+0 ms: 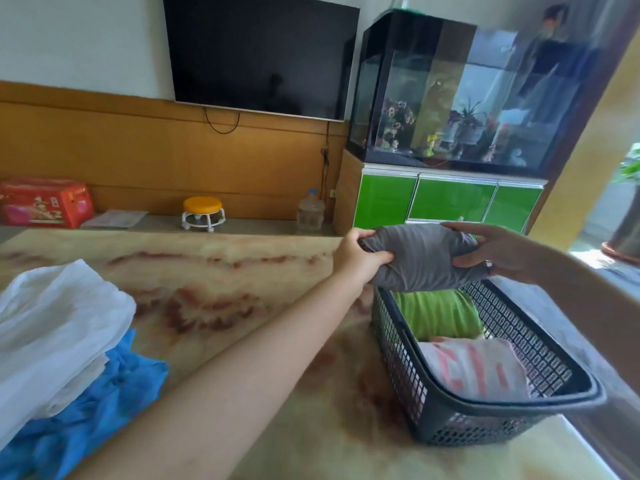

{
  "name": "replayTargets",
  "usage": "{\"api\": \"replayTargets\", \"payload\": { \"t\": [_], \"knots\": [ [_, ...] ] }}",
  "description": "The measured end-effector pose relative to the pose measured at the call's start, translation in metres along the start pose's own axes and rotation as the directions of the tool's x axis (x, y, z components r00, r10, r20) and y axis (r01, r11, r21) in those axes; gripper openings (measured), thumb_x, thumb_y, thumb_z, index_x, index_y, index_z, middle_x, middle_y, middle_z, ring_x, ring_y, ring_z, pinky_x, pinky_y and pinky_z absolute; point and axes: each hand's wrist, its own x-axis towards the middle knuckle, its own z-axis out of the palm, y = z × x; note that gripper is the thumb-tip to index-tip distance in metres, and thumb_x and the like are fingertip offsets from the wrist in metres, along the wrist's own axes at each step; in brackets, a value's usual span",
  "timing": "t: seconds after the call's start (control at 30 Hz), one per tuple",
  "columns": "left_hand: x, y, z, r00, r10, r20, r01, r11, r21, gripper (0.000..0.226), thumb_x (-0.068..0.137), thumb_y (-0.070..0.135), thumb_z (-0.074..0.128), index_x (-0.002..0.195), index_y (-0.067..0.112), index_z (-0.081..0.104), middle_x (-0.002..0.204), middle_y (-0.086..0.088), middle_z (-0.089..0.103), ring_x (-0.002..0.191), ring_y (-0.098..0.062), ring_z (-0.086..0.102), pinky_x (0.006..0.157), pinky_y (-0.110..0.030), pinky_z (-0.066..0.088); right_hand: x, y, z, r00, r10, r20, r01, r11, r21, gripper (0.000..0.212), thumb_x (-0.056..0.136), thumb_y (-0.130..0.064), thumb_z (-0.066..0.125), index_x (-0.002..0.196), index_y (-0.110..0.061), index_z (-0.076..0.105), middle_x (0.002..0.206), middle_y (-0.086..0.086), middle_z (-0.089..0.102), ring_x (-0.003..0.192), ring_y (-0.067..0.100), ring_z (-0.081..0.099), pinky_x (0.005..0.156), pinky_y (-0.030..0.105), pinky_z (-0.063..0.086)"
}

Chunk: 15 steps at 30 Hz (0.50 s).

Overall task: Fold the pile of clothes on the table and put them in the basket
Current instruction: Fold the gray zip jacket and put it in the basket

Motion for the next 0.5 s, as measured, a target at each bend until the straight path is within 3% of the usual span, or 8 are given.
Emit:
{"api": "replayTargets", "payload": {
  "t": [0.07,0.2,0.3,0.37,0.4,0.5],
  "knots": [
    [0.024,-0.003,0.035,1.000,-0.016,0.000,0.016,0.999,0.051,0.045,0.076,0.015,0.074,0.117,0.018,0.056,0.120,-0.004,0.060,0.111,-0.024,0.056,0.091,-0.030,0.045,0.020,0.017,-0.023,0.999,-0.007,-0.040,0.007,1.000,-0.001,0.077,0.072,0.028,0.054,0.132,-0.021,0.052,0.131,0.011,0.047,0.090,0.025,0.059,0.065,0.038,0.056],
    [0.055,-0.019,0.090,0.999,-0.035,-0.029,0.040,0.981,0.190,0.044,0.080,0.018,0.070,0.120,0.021,0.053,0.124,-0.005,0.059,0.113,-0.027,0.054,0.090,-0.031,0.042,0.062,0.060,-0.058,0.995,0.034,-0.097,-0.040,0.997,-0.063,0.079,0.072,0.027,0.056,0.135,-0.021,0.049,0.134,0.018,0.047,0.093,0.038,0.062,0.066,0.041,0.059],
    [0.068,-0.041,0.111,0.999,-0.001,-0.052,0.018,0.944,0.328,0.042,0.084,0.022,0.067,0.123,0.019,0.052,0.124,-0.009,0.058,0.115,-0.028,0.052,0.091,-0.031,0.039,0.087,0.087,-0.067,0.993,-0.008,-0.121,-0.022,0.969,-0.248,0.078,0.073,0.021,0.062,0.136,-0.022,0.048,0.128,0.017,0.052,0.098,0.038,0.062,0.079,0.044,0.057],
    [0.075,-0.055,0.118,0.998,0.055,-0.040,-0.027,0.860,0.509,0.042,0.087,0.024,0.063,0.126,0.015,0.050,0.127,-0.014,0.051,0.119,-0.030,0.047,0.095,-0.033,0.037,0.097,0.102,-0.062,0.994,-0.068,-0.090,0.013,0.863,-0.505,0.076,0.078,0.011,0.065,0.142,-0.021,0.039,0.114,0.011,0.062,0.090,0.026,0.063,0.076,0.029,0.056],
    [0.077,-0.059,0.121,0.997,0.075,-0.023,-0.046,0.796,0.604,0.041,0.090,0.024,0.059,0.128,0.013,0.048,0.130,-0.016,0.046,0.121,-0.031,0.044,0.097,-0.034,0.036,0.102,0.110,-0.058,0.993,-0.093,-0.069,0.035,0.809,-0.586,0.076,0.080,0.006,0.066,0.144,-0.020,0.033,0.112,0.012,0.063,0.090,0.027,0.064,0.075,0.028,0.056],
    [0.080,-0.059,0.126,0.997,0.079,0.027,-0.066,0.558,0.827,0.036,0.098,0.020,0.045,0.131,0.006,0.046,0.134,-0.018,0.038,0.123,-0.033,0.038,0.100,-0.036,0.035,0.110,0.125,-0.055,0.993,-0.120,-0.004,0.081,0.693,-0.716,0.074,0.087,-0.010,0.063,0.148,-0.024,0.024,0.124,0.021,0.055,0.108,0.035,0.057,0.091,0.045,0.050]
  ]
}}
